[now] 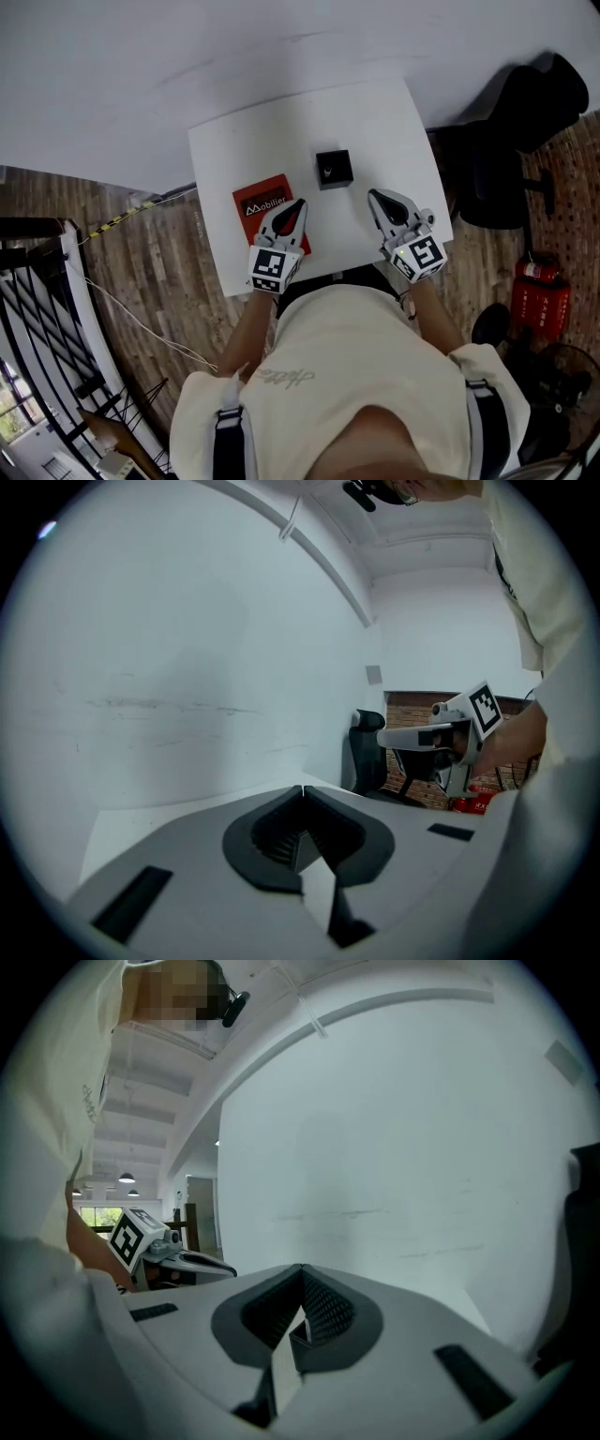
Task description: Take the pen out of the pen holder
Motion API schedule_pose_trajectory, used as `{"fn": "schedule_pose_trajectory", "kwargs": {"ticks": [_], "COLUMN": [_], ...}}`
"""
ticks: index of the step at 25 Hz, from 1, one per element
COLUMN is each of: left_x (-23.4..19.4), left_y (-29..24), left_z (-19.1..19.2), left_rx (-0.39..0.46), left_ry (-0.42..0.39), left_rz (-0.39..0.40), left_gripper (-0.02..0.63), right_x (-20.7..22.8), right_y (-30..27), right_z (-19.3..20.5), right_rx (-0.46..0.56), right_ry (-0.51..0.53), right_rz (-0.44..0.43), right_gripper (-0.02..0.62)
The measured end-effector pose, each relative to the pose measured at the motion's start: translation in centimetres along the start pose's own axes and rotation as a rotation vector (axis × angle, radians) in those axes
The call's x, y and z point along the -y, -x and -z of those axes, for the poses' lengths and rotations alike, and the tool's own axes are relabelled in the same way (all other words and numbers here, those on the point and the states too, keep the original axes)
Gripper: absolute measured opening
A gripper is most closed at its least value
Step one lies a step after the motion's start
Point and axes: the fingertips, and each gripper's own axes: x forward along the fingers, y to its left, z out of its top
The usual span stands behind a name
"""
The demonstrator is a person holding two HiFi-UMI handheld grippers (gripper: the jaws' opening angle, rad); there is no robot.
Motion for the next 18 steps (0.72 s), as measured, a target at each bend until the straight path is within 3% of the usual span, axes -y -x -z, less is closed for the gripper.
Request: {"fn": "schedule_pose_trajectory", "kwargs": {"ticks": [9,18], "left_x": [-0.1,-0.3], "left_y": [-2.1,-5.2], "left_z": [-1.5,-0.1], "left_rx": [-0.015,-0.085], "left_ry": [-0.002,0.041], "left_rz": [-0.085,-0.103], "left_gripper": [0.021,0.039], "right_x": [2.8,6.1], "right_y": [-1.1,-1.2], "right_z": [-0.7,0.8], "right_rx": [0.024,0.024], "right_ry": [-0.017,-0.054], "right_rz": [-0.093,-0.122], "right_gripper": [0.008,0.008]}}
